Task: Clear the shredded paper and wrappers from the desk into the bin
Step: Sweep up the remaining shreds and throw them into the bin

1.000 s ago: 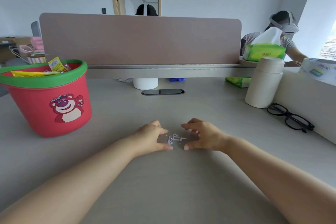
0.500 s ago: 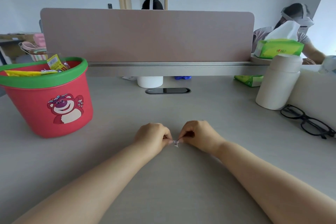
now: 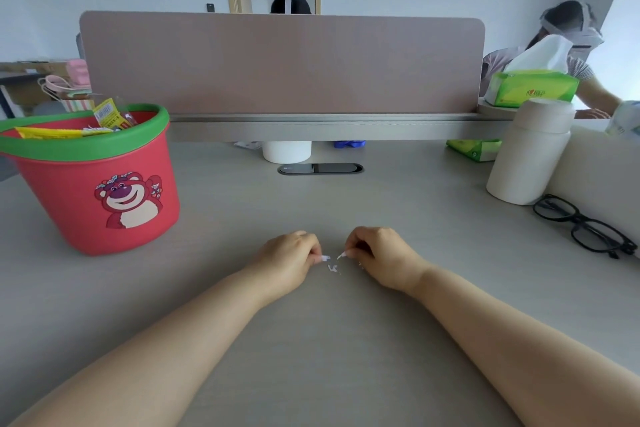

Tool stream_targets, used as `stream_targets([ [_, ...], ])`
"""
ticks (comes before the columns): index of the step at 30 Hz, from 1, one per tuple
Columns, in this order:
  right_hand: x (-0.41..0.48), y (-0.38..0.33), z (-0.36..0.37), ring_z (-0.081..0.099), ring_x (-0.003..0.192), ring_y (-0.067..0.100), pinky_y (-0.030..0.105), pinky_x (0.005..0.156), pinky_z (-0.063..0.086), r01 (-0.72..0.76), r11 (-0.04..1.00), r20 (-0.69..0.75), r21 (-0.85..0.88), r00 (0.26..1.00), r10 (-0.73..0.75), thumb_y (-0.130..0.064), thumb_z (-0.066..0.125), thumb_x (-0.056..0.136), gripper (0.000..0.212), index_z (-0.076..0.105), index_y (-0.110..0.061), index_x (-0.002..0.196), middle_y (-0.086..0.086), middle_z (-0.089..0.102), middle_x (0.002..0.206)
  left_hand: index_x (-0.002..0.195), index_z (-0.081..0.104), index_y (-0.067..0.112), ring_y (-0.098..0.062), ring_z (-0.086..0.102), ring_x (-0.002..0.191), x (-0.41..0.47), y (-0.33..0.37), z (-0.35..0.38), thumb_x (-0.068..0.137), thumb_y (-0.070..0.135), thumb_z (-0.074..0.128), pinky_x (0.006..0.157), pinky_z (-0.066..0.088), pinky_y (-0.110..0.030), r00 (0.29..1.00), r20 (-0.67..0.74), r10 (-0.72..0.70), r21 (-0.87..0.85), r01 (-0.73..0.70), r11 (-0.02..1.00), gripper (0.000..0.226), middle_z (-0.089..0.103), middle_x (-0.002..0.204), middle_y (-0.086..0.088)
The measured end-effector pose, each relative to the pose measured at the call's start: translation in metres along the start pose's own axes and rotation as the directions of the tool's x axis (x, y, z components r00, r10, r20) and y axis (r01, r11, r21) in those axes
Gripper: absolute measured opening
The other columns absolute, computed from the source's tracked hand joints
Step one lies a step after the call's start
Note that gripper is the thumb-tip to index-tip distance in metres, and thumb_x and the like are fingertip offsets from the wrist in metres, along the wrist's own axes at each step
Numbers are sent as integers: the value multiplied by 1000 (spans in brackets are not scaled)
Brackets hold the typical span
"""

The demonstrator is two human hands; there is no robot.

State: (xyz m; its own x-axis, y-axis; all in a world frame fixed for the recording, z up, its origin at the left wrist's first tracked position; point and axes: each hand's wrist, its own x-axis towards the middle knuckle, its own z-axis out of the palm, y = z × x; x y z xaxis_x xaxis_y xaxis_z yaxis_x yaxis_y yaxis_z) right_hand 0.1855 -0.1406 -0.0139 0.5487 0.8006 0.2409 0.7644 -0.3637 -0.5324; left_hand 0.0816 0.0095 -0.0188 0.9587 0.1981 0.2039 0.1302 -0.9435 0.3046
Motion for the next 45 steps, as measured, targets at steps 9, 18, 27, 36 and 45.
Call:
stream_targets([
  [9, 9, -14, -14, 52, 53, 12, 6, 45, 38, -124, 947, -59, 296, 987, 148, -20, 59, 85, 21, 53, -22, 65, 0, 56, 63, 83, 58, 10, -21, 49, 76, -10, 7, -68, 90, 29, 53, 66, 32, -27, 950, -301, 79, -1, -83, 997, 20, 50, 80, 4],
  [18, 83, -115, -12, 53, 62, 17, 32, 67, 52, 79, 946, -65, 313, 996, -61, -17, 54, 88, 26, 49, -22, 62, 14, 64, 79, 88, 63, 0, -38, 59, 100, -54, -80, -241, 88, 10, 54, 80, 47, -45, 716, -689, -112, 254, 383, 888, 13, 64, 106, -22],
  [27, 143, -205, 3, 47, 54, 13, 21, 57, 41, 301, 871, -222, 389, 948, -229, -10, 53, 88, 24, 52, -19, 65, -4, 54, 57, 61, 59, 8, -24, 44, 58, -44, -153, -262, 90, 30, 55, 58, 35, -28, 794, -320, -517, 147, 581, 801, 36, 52, 63, -9],
  [36, 207, -272, 30, 58, 74, 21, 26, 68, 49, 390, 903, -313, 178, 893, -323, 3, 49, 83, 16, 65, 0, 82, 6, 65, 79, 76, 66, 14, -16, 58, 76, -68, -163, -246, 86, 24, 58, 67, 45, -29, 659, -692, -295, -36, 377, 925, 16, 59, 81, 3],
  [45, 206, -273, 34, 67, 81, 22, 34, 80, 55, 359, 930, -184, 82, 922, -340, -3, 64, 76, 13, 73, -10, 81, 10, 74, 87, 92, 70, 5, -27, 60, 94, -77, -168, -247, 94, 29, 43, 83, 48, -38, 748, -568, -343, -81, 364, 928, 36, 68, 100, -13],
])
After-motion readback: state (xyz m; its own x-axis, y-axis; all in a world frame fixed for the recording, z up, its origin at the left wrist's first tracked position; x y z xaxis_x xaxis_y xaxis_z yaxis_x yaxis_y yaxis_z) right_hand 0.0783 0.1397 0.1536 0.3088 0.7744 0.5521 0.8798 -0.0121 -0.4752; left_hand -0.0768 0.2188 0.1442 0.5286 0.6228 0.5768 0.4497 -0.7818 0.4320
